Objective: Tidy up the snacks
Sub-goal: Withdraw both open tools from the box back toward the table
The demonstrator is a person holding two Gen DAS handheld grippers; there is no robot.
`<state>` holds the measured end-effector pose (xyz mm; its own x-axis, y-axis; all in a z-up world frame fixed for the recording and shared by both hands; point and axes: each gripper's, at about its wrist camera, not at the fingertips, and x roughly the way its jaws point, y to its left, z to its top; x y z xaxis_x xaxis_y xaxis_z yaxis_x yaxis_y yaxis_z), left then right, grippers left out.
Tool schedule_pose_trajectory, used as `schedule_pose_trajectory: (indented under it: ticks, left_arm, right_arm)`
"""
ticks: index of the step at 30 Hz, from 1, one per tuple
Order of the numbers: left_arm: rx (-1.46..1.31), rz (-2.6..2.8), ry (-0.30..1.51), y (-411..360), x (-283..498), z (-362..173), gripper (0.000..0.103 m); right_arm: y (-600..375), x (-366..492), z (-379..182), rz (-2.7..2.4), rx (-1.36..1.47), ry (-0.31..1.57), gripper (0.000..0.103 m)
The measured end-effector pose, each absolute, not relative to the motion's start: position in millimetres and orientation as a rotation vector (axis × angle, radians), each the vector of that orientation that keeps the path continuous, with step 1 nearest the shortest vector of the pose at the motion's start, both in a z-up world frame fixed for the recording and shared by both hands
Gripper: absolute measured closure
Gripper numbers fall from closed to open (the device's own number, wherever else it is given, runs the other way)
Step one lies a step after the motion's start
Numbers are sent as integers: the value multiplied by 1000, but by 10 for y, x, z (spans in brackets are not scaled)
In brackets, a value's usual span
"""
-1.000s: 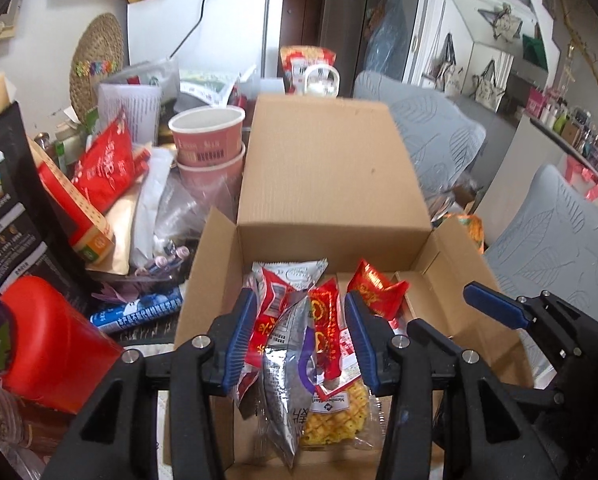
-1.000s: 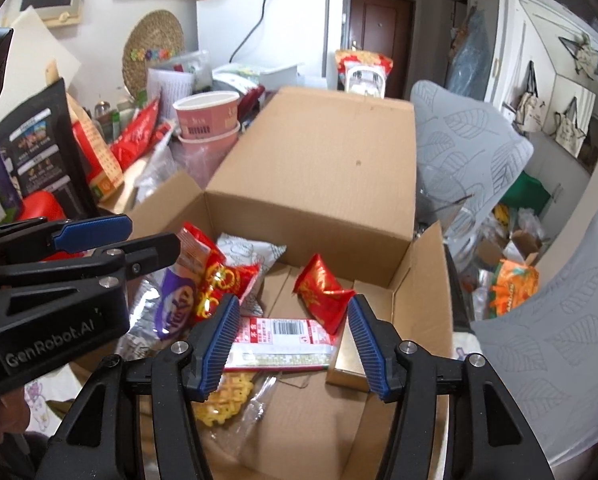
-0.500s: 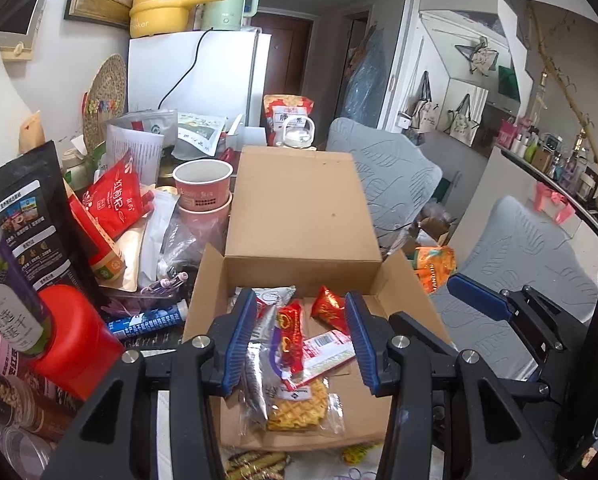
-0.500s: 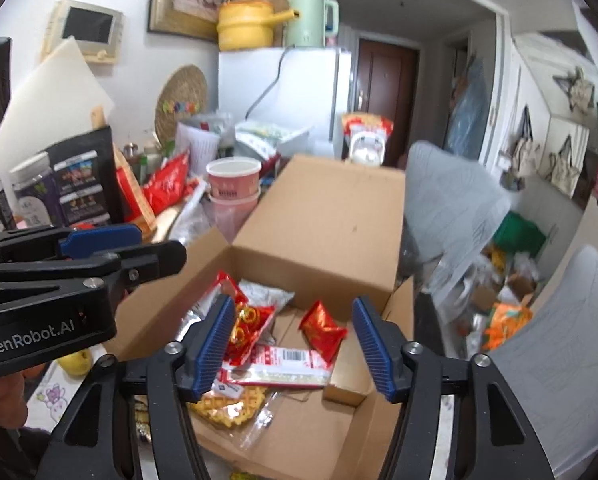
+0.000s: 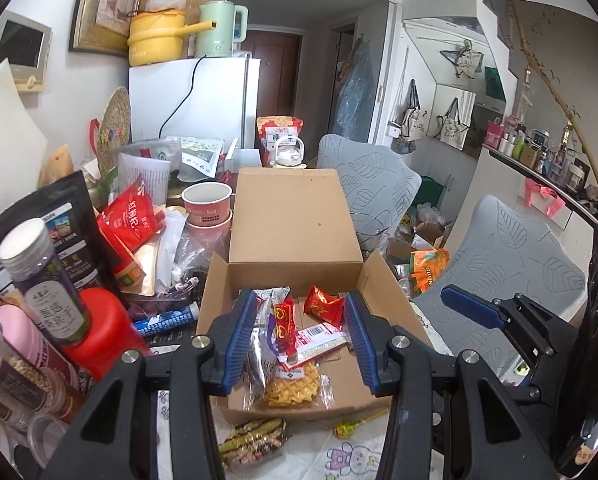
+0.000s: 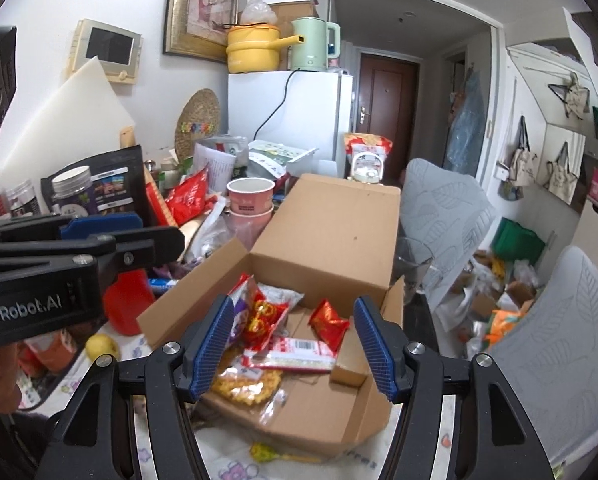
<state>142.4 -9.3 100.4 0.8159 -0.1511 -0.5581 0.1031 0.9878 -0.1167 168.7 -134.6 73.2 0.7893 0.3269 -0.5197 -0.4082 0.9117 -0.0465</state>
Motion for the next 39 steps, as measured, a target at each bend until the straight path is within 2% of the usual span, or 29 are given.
schedule_pose_trajectory:
  ticks: [19, 39]
  left_arm:
    - [-42, -136, 642, -150, 589, 873, 57]
    - [-84, -137, 832, -5, 411, 3, 57]
  right_arm:
    - [-1442, 867, 642, 391, -143, 560, 40]
    - [-1392, 686, -32, 411, -133, 709, 40]
